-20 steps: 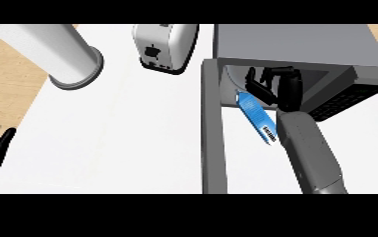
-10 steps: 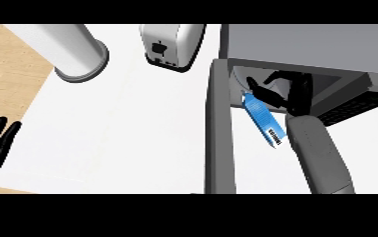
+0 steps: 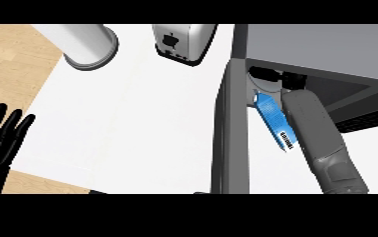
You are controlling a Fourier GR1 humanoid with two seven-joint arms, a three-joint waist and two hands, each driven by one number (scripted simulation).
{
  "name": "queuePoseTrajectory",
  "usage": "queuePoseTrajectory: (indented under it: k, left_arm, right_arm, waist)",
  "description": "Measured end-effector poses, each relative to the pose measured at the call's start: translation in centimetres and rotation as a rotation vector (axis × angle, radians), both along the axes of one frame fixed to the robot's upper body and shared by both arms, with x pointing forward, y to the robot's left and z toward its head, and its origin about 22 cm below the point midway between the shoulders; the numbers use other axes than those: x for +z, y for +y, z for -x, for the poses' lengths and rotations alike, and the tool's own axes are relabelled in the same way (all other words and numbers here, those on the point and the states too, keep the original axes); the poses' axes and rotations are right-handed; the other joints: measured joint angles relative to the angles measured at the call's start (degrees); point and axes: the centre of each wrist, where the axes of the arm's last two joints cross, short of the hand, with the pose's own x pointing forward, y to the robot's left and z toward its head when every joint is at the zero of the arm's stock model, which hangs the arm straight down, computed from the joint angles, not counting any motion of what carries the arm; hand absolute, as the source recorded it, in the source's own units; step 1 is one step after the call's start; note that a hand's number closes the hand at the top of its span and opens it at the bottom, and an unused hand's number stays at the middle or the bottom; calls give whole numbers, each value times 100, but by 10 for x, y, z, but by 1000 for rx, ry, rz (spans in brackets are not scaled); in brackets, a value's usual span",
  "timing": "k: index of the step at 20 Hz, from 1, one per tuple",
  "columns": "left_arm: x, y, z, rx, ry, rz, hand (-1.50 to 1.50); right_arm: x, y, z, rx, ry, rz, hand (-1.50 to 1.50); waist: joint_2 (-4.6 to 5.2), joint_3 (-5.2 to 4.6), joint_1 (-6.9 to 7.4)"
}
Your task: Pick up the milk, place it into the microwave and close the microwave
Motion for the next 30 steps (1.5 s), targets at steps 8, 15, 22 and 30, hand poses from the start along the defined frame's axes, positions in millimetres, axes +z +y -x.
queuePoseTrajectory:
  k: [8, 15, 22, 30]
  left_arm:
    - [0, -10, -8, -18, -5, -4, -150]
    - [-2, -21, -13, -21, -6, -10, -150]
    - [-6, -30, -13, -34, 3, -12, -150]
    - [-8, -43, -13, -44, -2, -5, -150]
  right_arm:
    - [26, 4, -26, 34, 170, -49, -150]
    - [30, 10, -33, 47, 227, -61, -150]
    - [31, 5, -35, 55, 240, -105, -150]
    - [19, 1, -30, 123, 251, -155, -150]
  waist:
    - [44, 17, -57]
    - [26, 25, -188]
    - [-12, 32, -252]
    - [-80, 26, -377]
